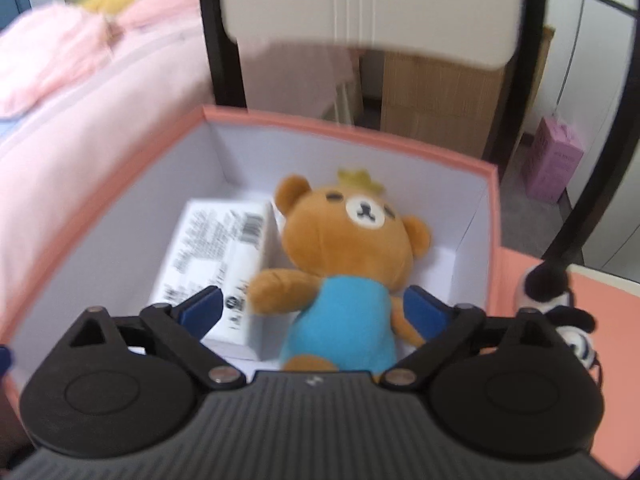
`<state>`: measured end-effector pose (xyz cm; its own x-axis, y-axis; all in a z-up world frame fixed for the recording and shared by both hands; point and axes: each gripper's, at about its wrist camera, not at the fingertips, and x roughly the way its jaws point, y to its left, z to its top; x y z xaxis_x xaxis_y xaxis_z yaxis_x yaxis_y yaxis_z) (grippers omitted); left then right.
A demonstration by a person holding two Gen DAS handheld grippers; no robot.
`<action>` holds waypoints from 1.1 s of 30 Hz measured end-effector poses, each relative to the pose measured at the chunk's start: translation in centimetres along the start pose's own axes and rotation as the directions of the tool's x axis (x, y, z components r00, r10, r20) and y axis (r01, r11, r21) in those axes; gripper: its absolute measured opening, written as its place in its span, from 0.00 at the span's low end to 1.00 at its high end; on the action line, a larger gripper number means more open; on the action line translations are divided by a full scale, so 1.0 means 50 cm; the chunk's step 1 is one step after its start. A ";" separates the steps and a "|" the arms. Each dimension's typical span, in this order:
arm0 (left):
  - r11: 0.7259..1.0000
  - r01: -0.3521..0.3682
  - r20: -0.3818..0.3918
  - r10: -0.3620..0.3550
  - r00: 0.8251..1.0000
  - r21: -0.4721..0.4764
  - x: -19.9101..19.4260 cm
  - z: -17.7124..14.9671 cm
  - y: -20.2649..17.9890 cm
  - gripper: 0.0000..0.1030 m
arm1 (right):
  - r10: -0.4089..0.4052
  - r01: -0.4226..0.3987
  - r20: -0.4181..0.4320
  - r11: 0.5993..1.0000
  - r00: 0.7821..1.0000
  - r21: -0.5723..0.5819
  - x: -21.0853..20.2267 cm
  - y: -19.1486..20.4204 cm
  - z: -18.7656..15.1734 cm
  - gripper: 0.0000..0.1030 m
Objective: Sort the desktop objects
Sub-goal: 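Carry the teddy bear into the pink box and release it with the right gripper, then move the right gripper to the panda plush and grasp it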
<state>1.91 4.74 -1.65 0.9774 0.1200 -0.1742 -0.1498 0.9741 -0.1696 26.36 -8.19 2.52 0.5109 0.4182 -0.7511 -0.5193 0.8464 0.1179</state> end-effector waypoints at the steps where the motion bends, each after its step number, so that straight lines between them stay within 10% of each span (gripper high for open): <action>1: 1.000 0.000 0.000 0.000 1.000 0.004 -0.001 0.000 -0.001 1.00 | 0.009 -0.009 0.026 1.000 1.000 0.006 -0.023 0.000 -0.002 0.96; 8: 0.999 0.004 -0.001 -0.004 1.000 0.052 -0.005 -0.006 -0.019 1.00 | 0.014 -0.029 0.253 0.998 0.967 0.054 -0.182 -0.021 -0.092 1.00; 18: 0.997 0.044 -0.025 -0.042 0.999 0.068 -0.006 -0.017 -0.037 1.00 | -0.066 -0.003 0.500 0.991 0.863 0.135 -0.329 -0.062 -0.295 1.00; 33: 0.992 0.012 -0.005 -0.011 1.000 0.124 -0.013 -0.026 -0.057 1.00 | -0.119 0.049 0.642 0.991 0.757 0.126 -0.310 -0.043 -0.439 1.00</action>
<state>1.52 1.63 -2.32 0.9782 0.1082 -0.1771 -0.1188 0.9917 -0.0499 4.55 -23.72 -0.35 0.8887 0.4274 -0.1659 -0.4030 0.9008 0.1617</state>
